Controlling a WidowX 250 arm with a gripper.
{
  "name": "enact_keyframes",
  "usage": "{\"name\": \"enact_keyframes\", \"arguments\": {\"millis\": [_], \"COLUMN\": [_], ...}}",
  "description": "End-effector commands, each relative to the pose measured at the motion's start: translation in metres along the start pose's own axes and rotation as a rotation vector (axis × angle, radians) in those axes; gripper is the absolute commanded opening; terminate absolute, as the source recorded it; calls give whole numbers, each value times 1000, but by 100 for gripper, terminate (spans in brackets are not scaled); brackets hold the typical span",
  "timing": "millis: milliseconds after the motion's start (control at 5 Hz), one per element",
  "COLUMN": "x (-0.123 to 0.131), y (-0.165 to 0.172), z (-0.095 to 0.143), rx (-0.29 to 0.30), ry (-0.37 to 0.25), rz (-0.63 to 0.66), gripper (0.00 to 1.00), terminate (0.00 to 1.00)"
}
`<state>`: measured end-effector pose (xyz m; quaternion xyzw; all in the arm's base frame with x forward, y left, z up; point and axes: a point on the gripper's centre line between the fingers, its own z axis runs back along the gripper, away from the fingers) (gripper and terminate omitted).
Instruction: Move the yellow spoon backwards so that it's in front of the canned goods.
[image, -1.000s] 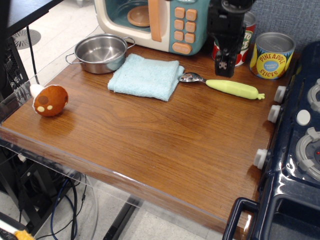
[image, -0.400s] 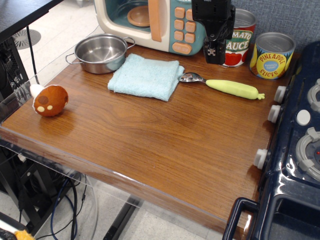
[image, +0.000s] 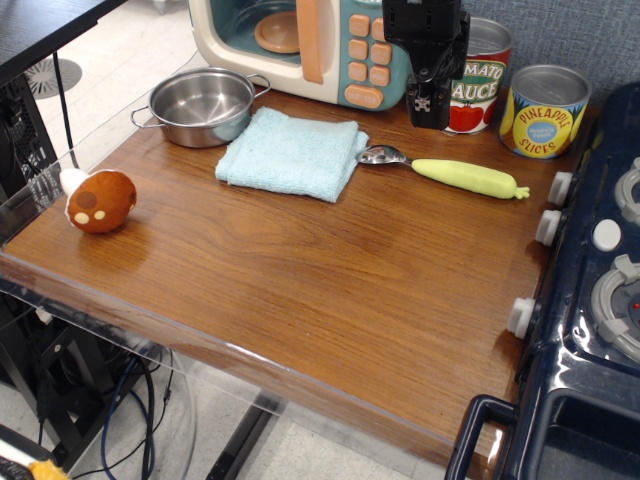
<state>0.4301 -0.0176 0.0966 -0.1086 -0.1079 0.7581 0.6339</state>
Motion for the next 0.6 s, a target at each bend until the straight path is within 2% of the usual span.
{"name": "enact_keyframes", "arguments": {"millis": [0,200,400], "x": [9,9,9], "y": [-5,-5,-5], "z": [30,30,30], "rx": [-71,-71,-71], "ry": [17,17,17], "rz": [1,1,1], "gripper": [100,100,100], "terminate": [0,0,100]}}
